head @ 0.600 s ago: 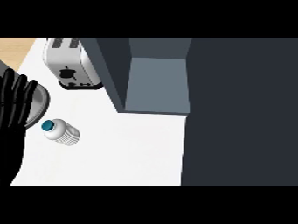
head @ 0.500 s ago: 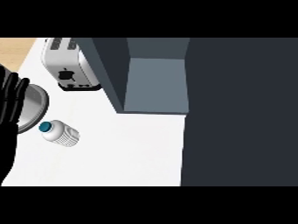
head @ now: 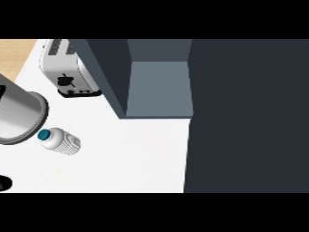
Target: Pick up the bottled water, place it into the cabinet and close the cabinet
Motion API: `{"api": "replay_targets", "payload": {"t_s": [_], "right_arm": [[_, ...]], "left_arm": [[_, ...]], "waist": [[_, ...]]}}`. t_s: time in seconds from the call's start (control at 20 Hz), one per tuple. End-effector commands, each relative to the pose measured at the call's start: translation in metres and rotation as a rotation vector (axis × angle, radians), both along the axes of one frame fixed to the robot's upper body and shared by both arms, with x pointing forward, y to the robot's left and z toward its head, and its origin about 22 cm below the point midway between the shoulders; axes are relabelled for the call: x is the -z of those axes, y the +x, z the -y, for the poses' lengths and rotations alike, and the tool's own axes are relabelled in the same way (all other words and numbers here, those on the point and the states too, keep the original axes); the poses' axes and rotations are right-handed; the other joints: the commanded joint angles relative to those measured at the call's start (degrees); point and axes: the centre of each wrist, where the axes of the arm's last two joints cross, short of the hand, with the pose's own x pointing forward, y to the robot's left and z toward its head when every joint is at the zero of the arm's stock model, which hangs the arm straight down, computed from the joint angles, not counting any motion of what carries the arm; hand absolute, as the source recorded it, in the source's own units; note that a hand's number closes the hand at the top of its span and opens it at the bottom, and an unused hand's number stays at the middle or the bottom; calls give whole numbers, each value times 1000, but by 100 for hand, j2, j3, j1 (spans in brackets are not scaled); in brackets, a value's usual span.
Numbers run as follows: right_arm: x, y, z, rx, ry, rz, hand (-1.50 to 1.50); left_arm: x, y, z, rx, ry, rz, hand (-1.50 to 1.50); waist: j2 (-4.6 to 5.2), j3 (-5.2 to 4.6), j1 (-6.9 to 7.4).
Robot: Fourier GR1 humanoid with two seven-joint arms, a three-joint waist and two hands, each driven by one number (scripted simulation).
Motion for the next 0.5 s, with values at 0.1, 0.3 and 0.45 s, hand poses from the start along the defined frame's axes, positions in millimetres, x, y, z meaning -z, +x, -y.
{"api": "replay_targets", "payload": {"t_s": [0.1,0.3,0.45], "right_arm": [[-18,-59,-2,-89,9,-39,-150],[-18,-71,-8,-84,22,-46,-150],[-33,-79,-10,-74,35,-33,-150]], "left_arm": [[-13,-13,-35,-1,-47,-63,-150],[-11,-23,-55,-37,25,-113,-150],[-11,-31,-44,-43,88,-161,-150]], "waist": [[-14,11,-44],[-6,10,-29],[-2,8,-9]]}}
